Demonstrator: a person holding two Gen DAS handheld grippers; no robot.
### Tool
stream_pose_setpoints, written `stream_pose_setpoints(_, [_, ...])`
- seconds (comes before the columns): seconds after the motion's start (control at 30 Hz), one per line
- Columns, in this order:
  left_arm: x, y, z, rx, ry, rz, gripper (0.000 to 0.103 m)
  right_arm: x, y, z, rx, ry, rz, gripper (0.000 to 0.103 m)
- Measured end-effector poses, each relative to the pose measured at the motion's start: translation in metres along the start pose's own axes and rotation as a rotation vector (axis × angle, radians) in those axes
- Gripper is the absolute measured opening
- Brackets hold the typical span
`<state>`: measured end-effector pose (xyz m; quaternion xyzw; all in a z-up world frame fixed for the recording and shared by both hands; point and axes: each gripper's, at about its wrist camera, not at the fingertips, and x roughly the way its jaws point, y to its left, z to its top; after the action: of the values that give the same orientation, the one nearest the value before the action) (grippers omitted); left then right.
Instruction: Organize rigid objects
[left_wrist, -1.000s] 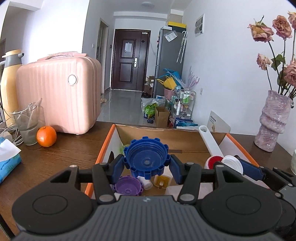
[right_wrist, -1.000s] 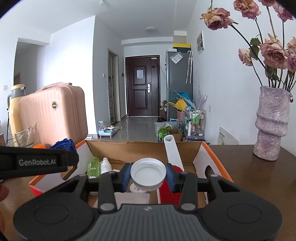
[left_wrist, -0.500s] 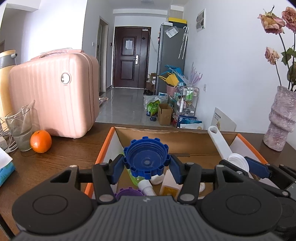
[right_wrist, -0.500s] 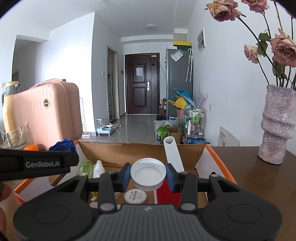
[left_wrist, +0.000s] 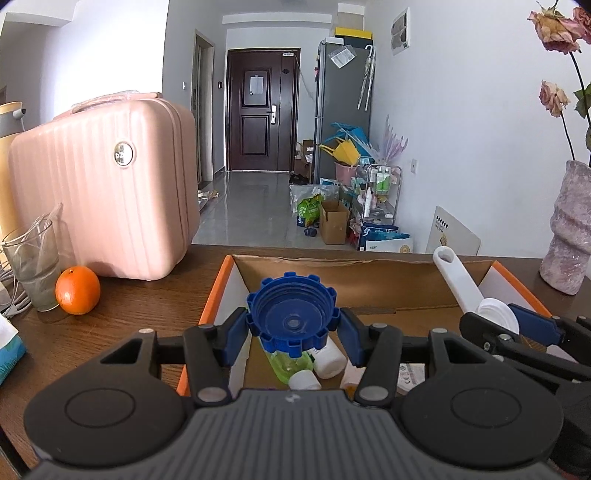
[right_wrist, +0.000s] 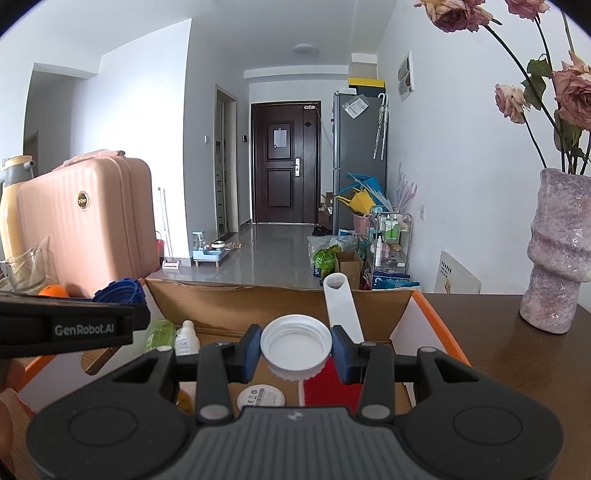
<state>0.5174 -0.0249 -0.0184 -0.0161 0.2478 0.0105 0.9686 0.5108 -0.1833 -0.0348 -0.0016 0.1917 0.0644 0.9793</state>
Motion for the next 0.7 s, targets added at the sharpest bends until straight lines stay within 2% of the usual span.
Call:
stream_pose_setpoints(0.23, [-0.001, -0.001, -0.001, 0.004, 0.0, 0.0, 0.055, 0.002, -0.001, 0.001, -0.003, 0.011, 0.0, 0.04])
stream_pose_setpoints(0.3, [-0.001, 0.001, 0.0, 0.001, -0.004, 0.004, 0.061, 0.002, -0.001, 0.003, -0.002, 0.017, -0.007, 0.041])
stream_pose_setpoints(0.33, [-0.002, 0.002, 0.0, -0.002, -0.006, 0.007, 0.073, 0.003, -0.002, 0.003, -0.003, 0.023, -0.019, 0.045])
stream_pose_setpoints(0.37, [-0.003, 0.002, 0.0, -0.002, -0.014, 0.017, 0.084, 0.002, -0.003, 0.003, -0.002, 0.023, -0.03, 0.058])
stream_pose_setpoints(0.4, [-0.005, 0.003, 0.0, -0.002, -0.026, 0.028, 0.089, 0.0, -0.004, 0.003, 0.002, 0.015, -0.04, 0.077])
stream_pose_setpoints(0.43, [-0.007, 0.004, 0.001, -0.006, -0.034, 0.035, 0.098, -0.001, -0.005, 0.004, 0.007, 0.004, -0.052, 0.088])
stream_pose_setpoints(0.47, [-0.009, 0.006, 0.001, -0.016, -0.043, 0.036, 0.103, -0.003, -0.006, 0.005, 0.013, -0.011, -0.066, 0.102])
stream_pose_setpoints(0.53, [-0.011, 0.008, 0.002, -0.033, -0.052, 0.041, 0.103, -0.007, -0.008, 0.005, 0.014, -0.036, -0.086, 0.103])
stream_pose_setpoints(0.7, [-0.005, 0.013, 0.003, -0.05, -0.029, 0.054, 0.103, -0.005, -0.006, 0.004, 0.008, -0.022, -0.097, 0.103])
